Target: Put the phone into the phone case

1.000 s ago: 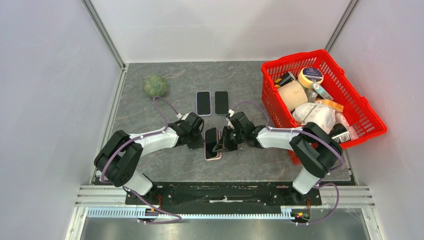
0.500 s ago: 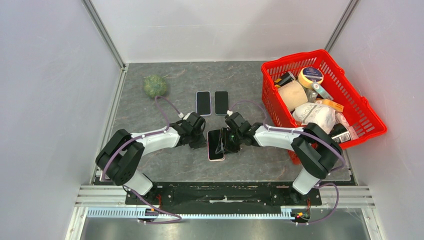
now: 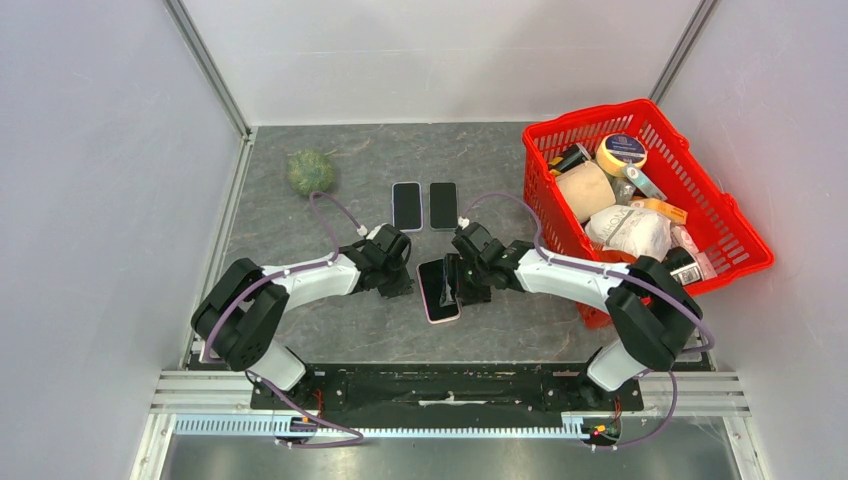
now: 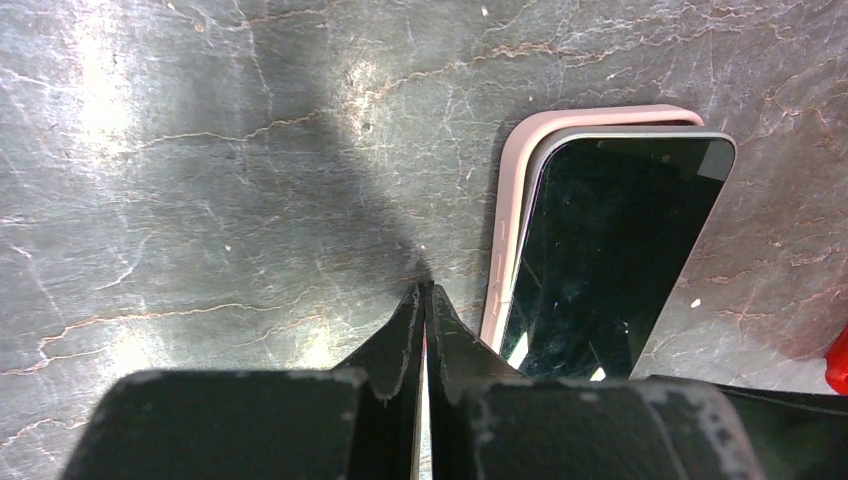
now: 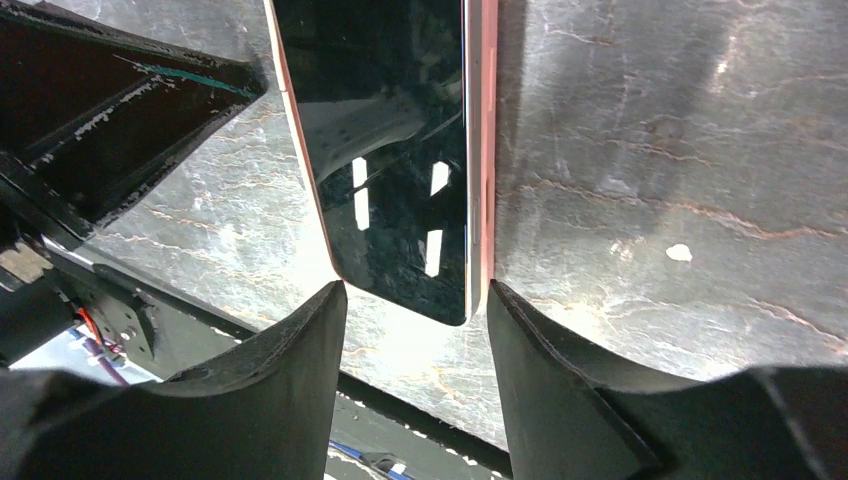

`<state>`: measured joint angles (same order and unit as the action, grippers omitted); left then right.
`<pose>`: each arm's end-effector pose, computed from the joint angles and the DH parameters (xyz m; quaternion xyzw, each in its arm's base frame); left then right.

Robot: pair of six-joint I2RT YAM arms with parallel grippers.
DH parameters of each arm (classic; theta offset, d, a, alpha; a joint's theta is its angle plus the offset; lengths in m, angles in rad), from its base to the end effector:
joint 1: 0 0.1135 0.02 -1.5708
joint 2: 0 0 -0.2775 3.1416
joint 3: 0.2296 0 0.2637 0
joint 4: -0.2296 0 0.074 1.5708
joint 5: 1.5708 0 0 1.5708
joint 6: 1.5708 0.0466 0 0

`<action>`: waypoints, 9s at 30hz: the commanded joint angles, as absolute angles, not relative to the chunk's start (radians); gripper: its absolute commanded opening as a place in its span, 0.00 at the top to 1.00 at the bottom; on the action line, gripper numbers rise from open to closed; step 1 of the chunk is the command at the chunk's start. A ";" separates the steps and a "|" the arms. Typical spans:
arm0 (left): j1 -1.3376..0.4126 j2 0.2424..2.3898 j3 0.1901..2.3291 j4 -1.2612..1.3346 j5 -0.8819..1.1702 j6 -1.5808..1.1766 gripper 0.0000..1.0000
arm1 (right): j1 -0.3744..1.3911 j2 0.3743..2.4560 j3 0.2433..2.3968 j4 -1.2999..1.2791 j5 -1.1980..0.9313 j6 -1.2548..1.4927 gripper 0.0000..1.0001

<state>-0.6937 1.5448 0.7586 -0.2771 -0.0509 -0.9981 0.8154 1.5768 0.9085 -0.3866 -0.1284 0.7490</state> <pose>0.2285 -0.1870 0.1462 -0.1530 0.9555 -0.1715 0.1848 0.2148 0.2368 0.1744 -0.0484 0.9638 0.2234 0.1369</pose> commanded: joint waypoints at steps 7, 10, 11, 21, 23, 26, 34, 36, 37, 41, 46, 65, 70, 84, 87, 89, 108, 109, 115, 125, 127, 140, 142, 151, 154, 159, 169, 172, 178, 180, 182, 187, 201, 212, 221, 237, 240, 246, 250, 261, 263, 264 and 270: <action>-0.712 1.565 0.773 -0.262 -0.063 -1.020 0.94 | 0.837 1.553 0.935 -0.448 -0.020 0.716 0.49; -0.716 1.570 0.773 -0.258 -0.063 -1.022 0.94 | 0.846 1.574 0.937 -0.439 -0.018 0.715 0.55; -0.718 1.571 0.774 -0.257 -0.064 -1.025 0.95 | 0.848 1.579 0.939 -0.436 -0.018 0.714 0.58; -0.726 1.581 0.778 -0.255 -0.060 -1.025 0.95 | 0.886 1.629 0.954 -0.433 -0.006 0.714 0.89; -0.727 1.584 0.781 -0.255 -0.060 -1.026 0.95 | 0.898 1.639 0.961 -0.441 -0.006 0.715 0.94; -0.729 1.589 0.786 -0.253 -0.058 -1.026 0.95 | 0.917 1.660 0.976 -0.457 0.041 0.713 0.97; -0.732 1.591 0.788 -0.253 -0.062 -1.027 0.95 | 0.947 1.715 0.989 -0.469 0.087 0.717 1.00; -0.732 1.592 0.789 -0.253 -0.062 -1.027 0.95 | 0.952 1.729 0.992 -0.468 0.094 0.720 1.00; -0.732 1.592 0.788 -0.253 -0.062 -1.028 0.95 | 0.956 1.737 0.992 -0.467 0.096 0.722 1.00; -0.732 1.590 0.788 -0.253 -0.065 -1.027 0.95 | 0.970 1.766 0.994 -0.462 0.100 0.730 1.00; -0.732 1.595 0.793 -0.253 -0.070 -1.028 0.95 | 0.974 1.789 0.998 -0.467 0.115 0.733 1.00; -0.723 1.646 0.909 -0.346 -0.160 -1.000 0.95 | 0.855 1.569 0.939 -0.393 0.031 0.697 0.41; -0.699 1.627 0.893 -0.351 -0.157 -0.996 0.94 | 0.843 1.597 0.912 -0.324 0.003 0.708 0.26; -0.606 1.665 0.946 -0.377 -0.106 -0.930 0.94 | 0.923 1.667 0.901 -0.224 -0.048 0.792 0.17; -0.602 1.700 0.990 -0.397 -0.101 -0.916 0.94 | 0.961 1.693 0.934 -0.214 -0.048 0.807 0.16; -0.601 1.715 1.007 -0.399 -0.099 -0.912 0.93 | 0.982 1.709 0.959 -0.209 -0.050 0.814 0.16; -0.718 1.929 1.194 -0.384 0.163 -0.756 0.91 | 0.881 1.398 0.897 -0.450 0.210 0.750 0.11; -0.734 1.930 1.191 -0.377 0.173 -0.755 0.91 | 0.851 1.379 0.883 -0.457 0.210 0.745 0.11; -0.813 1.856 1.135 -0.348 0.172 -0.761 0.90 | 0.763 1.340 0.842 -0.478 0.189 0.712 0.13; -0.795 1.535 1.047 -0.497 -0.066 -0.800 0.67 | 0.765 1.404 0.801 -0.408 0.030 0.698 0.31; -0.797 1.491 0.994 -0.475 -0.021 -0.816 0.67 | 0.772 1.412 0.786 -0.395 0.014 0.698 0.33; -0.891 1.500 0.862 -0.353 0.062 -0.901 0.79 | 0.860 1.520 0.803 -0.378 0.038 0.692 0.43; -0.895 1.523 0.870 -0.351 0.060 -0.909 0.82 | 0.872 1.536 0.810 -0.384 0.053 0.692 0.46; -0.902 1.597 0.876 -0.350 0.031 -0.940 0.86 | 0.937 1.610 0.833 -0.410 0.120 0.698 0.50; -0.903 1.617 0.876 -0.351 0.028 -0.946 0.87 | 0.945 1.627 0.831 -0.412 0.127 0.699 0.51; -0.904 1.642 0.871 -0.370 0.004 -0.958 0.87 | 0.943 1.620 0.829 -0.424 0.156 0.688 0.51; -0.905 1.612 0.888 -0.412 -0.057 -0.951 0.87 | 0.938 1.636 0.820 -0.404 0.093 0.693 0.68; -0.905 1.542 0.905 -0.447 -0.053 -0.920 0.82 | 0.953 1.643 0.824 -0.380 0.052 0.737 0.68; -0.958 1.444 0.875 -0.479 -0.030 -0.906 0.79 | 0.986 1.657 0.852 -0.349 0.031 0.804 0.63; -0.986 1.441 0.866 -0.481 -0.030 -0.923 0.79 | 0.994 1.652 0.861 -0.337 0.011 0.817 0.63; -1.008 1.442 0.853 -0.466 -0.030 -0.946 0.79 | 1.002 1.648 0.870 -0.327 0.003 0.831 0.63; -1.038 1.451 0.819 -0.425 -0.021 -0.979 0.82 | 0.994 1.592 0.854 -0.337 0.013 0.839 0.52; -1.086 1.577 0.804 -0.450 -0.185 -1.043 0.88 | 0.857 1.547 0.831 -0.335 -0.034 0.725 0.33; -0.910 1.452 0.708 -0.558 -0.303 -0.994 0.88 | 0.877 1.521 0.851 -0.335 -0.042 0.748 0.36; -0.890 1.408 0.718 -0.542 -0.259 -0.963 0.88 | 0.878 1.567 0.869 -0.338 0.022 0.784 0.58; -0.890 1.403 0.723 -0.517 -0.230 -0.950 0.88 | 0.877 1.628 0.875 -0.318 0.103 0.817 0.87; -0.890 1.407 0.723 -0.511 -0.226 -0.948 0.89 | 0.880 1.642 0.874 -0.312 0.108 0.815 0.88; -0.890 1.412 0.724 -0.503 -0.220 -0.943 0.89 | 0.895 1.692 0.893 -0.324 0.135 0.817 0.91; -0.890 1.413 0.723 -0.497 -0.215 -0.943 0.89 | 0.912 1.728 0.906 -0.323 0.147 0.821 0.92; -0.890 1.423 0.726 -0.485 -0.204 -0.942 0.89 | 0.934 1.784 0.935 -0.357 0.158 0.830 0.95; -0.890 1.422 0.727 -0.485 -0.204 -0.941 0.89 | 0.934 1.767 0.940 -0.371 0.161 0.823 0.94; -0.890 1.421 0.727 -0.485 -0.204 -0.940 0.89 | 0.933 1.752 0.944 -0.385 0.160 0.818 0.93; -0.891 1.419 0.719 -0.467 -0.189 -0.940 0.89 | 0.906 1.645 0.989 -0.456 0.141 0.765 0.76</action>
<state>-0.8978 1.4239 0.7223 -0.5213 -0.1818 -0.9691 0.9218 1.6558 0.9707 -0.4889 0.0841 0.7990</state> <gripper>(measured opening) 0.112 0.199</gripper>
